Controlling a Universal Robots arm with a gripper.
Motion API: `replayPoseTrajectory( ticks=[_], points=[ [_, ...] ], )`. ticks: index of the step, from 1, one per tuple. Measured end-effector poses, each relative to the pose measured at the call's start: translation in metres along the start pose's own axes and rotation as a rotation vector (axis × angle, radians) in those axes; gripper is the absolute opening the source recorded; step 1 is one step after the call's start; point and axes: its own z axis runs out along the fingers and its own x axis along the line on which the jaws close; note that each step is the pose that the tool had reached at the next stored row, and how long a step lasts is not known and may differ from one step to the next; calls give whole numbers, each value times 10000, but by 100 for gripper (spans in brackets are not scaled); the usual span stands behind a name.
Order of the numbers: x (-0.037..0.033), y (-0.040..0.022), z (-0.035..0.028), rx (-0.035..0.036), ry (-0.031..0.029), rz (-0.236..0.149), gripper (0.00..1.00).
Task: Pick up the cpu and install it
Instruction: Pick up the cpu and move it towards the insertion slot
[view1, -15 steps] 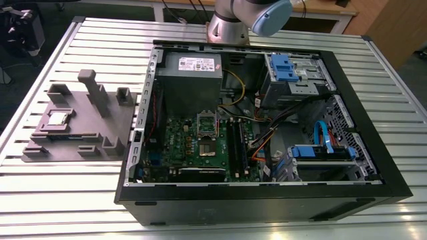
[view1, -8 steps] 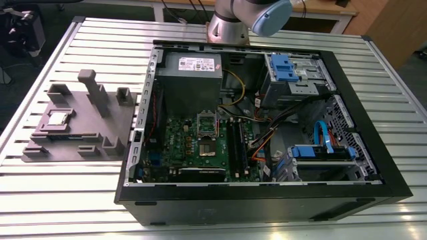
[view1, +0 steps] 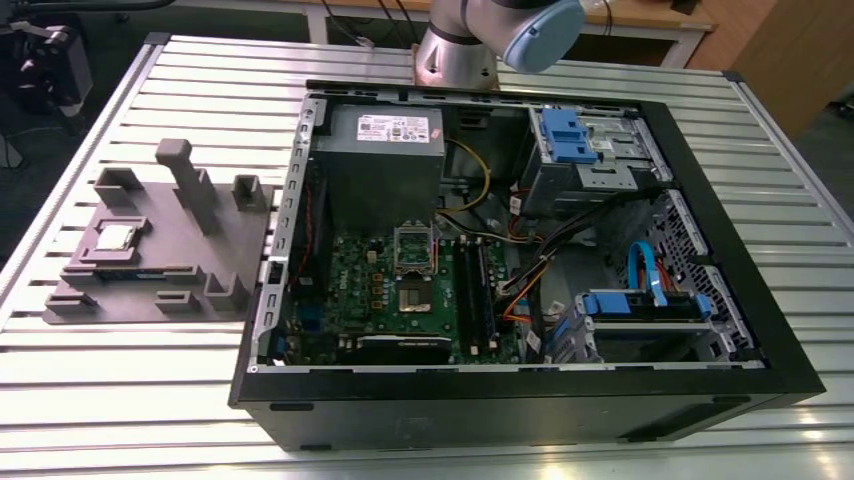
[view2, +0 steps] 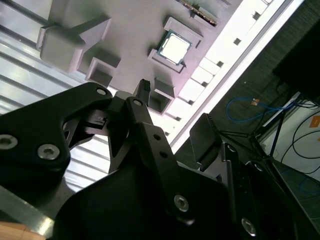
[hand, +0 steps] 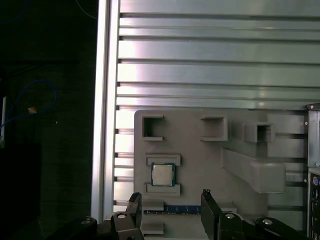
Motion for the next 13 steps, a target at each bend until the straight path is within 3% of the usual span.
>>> replayPoseTrajectory(
  ticks=[13],
  points=[
    [-1,-4,104,0,1,1,59]
  ],
)
